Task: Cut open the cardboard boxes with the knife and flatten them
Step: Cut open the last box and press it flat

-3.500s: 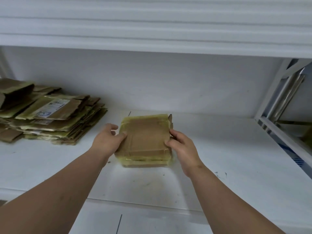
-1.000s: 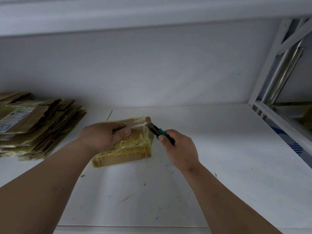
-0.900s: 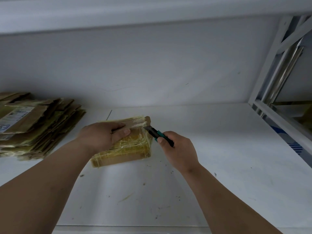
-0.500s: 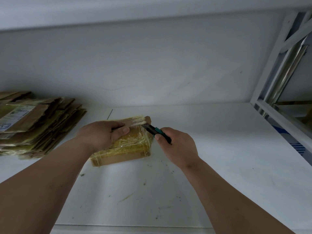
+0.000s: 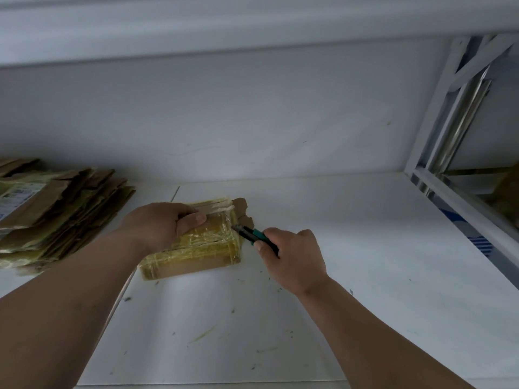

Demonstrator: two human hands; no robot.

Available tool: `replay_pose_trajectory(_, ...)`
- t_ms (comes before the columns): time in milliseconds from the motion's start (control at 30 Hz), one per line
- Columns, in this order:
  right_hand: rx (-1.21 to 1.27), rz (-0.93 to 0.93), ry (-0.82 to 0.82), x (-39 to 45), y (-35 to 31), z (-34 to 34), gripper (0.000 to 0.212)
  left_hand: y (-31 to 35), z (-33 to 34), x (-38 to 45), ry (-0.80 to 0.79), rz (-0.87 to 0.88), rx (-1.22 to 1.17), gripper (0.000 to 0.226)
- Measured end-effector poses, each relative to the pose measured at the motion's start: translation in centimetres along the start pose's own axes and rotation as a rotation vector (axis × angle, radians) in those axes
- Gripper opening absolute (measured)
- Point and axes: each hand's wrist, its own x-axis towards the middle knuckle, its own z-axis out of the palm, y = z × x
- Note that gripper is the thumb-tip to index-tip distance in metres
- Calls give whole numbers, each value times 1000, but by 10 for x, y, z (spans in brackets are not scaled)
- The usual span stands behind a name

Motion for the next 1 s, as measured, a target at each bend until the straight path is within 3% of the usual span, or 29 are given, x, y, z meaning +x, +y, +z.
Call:
replay_pose_trajectory(433, -82, 3, -193, -21, 14, -2, 39, 4, -8, 8, -37, -7, 65, 59)
replay_pose_trajectory(600, -207, -23, -317, -30, 18, -12, 26, 5, -10, 8, -14, -66, 19, 73)
replay_pose_trajectory(733, 9, 185, -65, -12, 10, -16, 22, 17, -8, 13, -50, -86, 87, 79)
replay_pose_trajectory(867, 148, 353, -230, -1, -5, -13, 16, 31, -4, 12, -42, -93, 57, 69)
replay_pose_trajectory(1000, 220, 486, -310, -2, -9, -3, 19, 38, -3, 12, -155, -63, 145, 66)
